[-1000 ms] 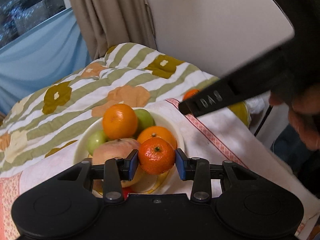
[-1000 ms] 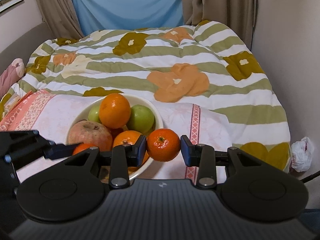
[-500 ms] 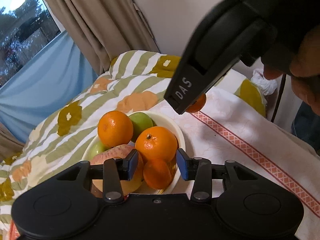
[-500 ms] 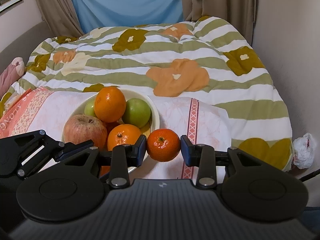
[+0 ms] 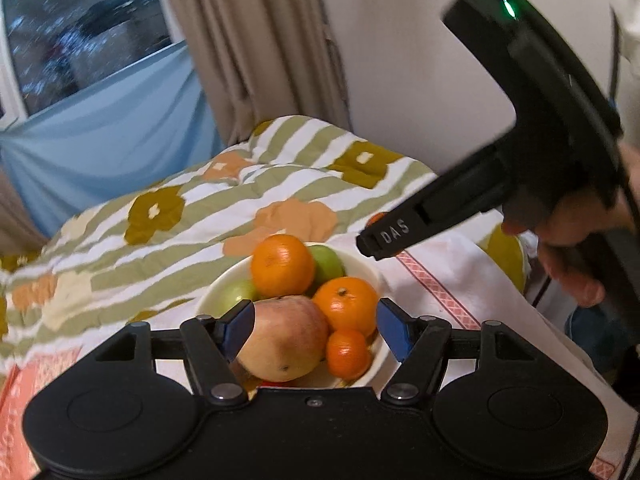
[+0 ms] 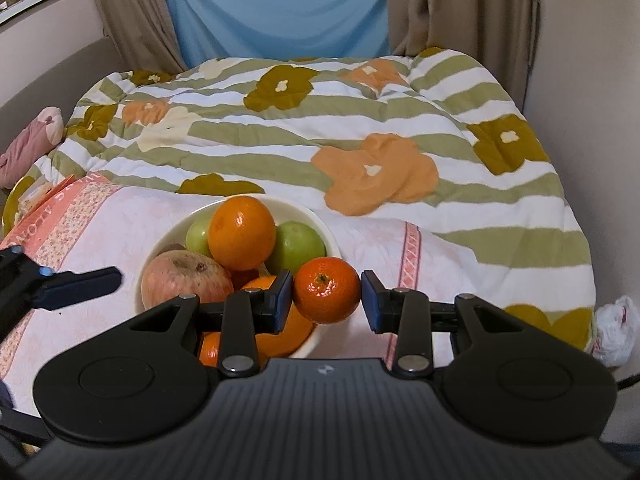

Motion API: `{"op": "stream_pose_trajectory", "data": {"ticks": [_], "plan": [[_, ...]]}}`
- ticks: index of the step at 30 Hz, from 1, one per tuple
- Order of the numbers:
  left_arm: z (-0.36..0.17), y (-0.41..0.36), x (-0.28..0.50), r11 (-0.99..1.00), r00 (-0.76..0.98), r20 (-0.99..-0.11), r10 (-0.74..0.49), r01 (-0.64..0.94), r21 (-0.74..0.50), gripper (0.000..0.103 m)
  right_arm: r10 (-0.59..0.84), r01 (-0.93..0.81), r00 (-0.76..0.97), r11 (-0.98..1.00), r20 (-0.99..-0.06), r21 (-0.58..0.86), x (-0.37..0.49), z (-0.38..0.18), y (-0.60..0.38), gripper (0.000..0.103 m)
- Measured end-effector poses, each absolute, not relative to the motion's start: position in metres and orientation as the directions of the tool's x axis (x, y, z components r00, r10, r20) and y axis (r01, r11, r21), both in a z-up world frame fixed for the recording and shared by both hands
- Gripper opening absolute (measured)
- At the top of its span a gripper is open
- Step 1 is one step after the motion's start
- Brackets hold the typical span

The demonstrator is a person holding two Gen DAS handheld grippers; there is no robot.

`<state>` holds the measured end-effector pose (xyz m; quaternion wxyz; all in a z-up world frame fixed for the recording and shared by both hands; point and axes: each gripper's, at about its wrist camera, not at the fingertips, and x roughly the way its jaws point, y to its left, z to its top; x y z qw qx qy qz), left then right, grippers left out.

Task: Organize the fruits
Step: 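Lower both mandarins into the bowl and open both grippers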

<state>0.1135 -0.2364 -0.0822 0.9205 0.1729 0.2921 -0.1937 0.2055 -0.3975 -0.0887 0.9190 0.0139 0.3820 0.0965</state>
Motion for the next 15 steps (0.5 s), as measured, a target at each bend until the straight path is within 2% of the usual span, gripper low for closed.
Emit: {"op": "stream_pose_trajectory", "data": {"ticks": [11, 12, 13, 15], "plan": [[-0.077, -0.206, 0.117, 0.918, 0.763, -0.618, -0.19, 0.362, 0.164, 0.072, 0.188, -0.18, 0.688, 0.98, -0.701, 0.086, 0.232, -0.109, -0.386, 0.054], [-0.077, -0.204, 0.118, 0.92, 0.762, -0.62, -0.185, 0.356, 0.163, 0.072, 0.192, -0.182, 0.691, 0.979, -0.697, 0.09, 0.233, -0.11, -0.385, 0.06], [-0.078, -0.203, 0.119, 0.922, 0.762, -0.622, -0.181, 0.351, 0.162, 0.072, 0.197, -0.185, 0.688, 0.978, -0.698, 0.094, 0.234, -0.111, -0.385, 0.071], [-0.077, -0.201, 0.119, 0.926, 0.761, -0.626, -0.172, 0.342, 0.16, 0.072, 0.203, -0.186, 0.68, 0.977, -0.705, 0.102, 0.237, -0.114, -0.384, 0.075]]}}
